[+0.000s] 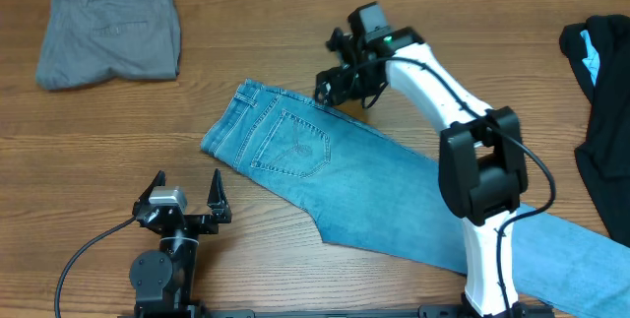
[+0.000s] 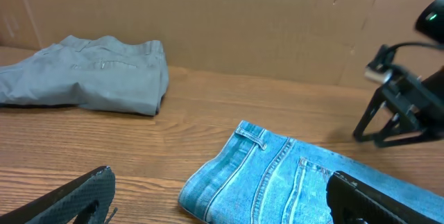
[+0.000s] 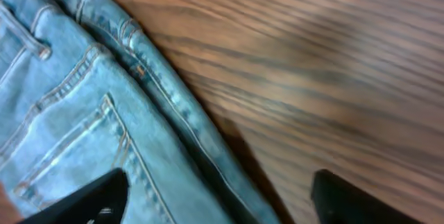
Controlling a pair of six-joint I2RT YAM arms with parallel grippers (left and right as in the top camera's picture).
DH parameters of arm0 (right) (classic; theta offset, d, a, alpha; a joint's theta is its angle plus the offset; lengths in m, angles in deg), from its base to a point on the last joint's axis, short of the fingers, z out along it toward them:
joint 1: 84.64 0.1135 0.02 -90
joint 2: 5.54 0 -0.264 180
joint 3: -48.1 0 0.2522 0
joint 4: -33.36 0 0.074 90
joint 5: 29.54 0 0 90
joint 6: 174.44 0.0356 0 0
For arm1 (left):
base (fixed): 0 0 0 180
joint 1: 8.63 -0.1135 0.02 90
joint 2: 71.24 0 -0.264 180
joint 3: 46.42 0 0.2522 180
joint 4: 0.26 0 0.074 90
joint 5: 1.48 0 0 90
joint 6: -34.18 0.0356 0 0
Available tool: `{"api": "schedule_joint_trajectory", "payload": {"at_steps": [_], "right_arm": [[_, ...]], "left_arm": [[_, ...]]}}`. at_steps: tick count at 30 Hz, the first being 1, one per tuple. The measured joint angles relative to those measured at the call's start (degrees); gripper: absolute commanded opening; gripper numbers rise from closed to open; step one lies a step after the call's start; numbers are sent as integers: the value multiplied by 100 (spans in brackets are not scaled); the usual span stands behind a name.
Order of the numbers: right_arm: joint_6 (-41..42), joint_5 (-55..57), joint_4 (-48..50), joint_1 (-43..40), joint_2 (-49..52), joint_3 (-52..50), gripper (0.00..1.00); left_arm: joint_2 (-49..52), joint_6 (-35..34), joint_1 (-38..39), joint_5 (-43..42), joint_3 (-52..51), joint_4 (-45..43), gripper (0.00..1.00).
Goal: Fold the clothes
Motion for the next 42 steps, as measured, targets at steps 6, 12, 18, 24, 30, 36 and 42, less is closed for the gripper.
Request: {"api": "schedule_joint_trajectory", "payload": {"at_steps": [6, 12, 18, 24, 30, 36, 42], "right_arm": [[-127, 7, 424, 254, 267, -175, 75], [-155, -175, 514, 411, 328, -225, 24], [-177, -240, 507, 892, 330, -227, 7], [-800, -240, 201, 1622, 330, -170, 7], [-933, 46, 122, 1757, 345, 299, 74], [13, 350, -505, 927, 345, 1384, 74], [1141, 756, -1550, -105, 299, 2057, 75]], "left_arm": [[0, 2, 0, 0, 0, 0, 100], [0, 0, 0, 0, 0, 0, 100], [0, 0, 0, 0, 0, 0, 100], [0, 2, 0, 0, 0, 0, 100], [0, 0, 0, 0, 0, 0, 100], [0, 0, 0, 2, 0, 0, 100], [0, 2, 0, 2, 0, 0, 100]]}}
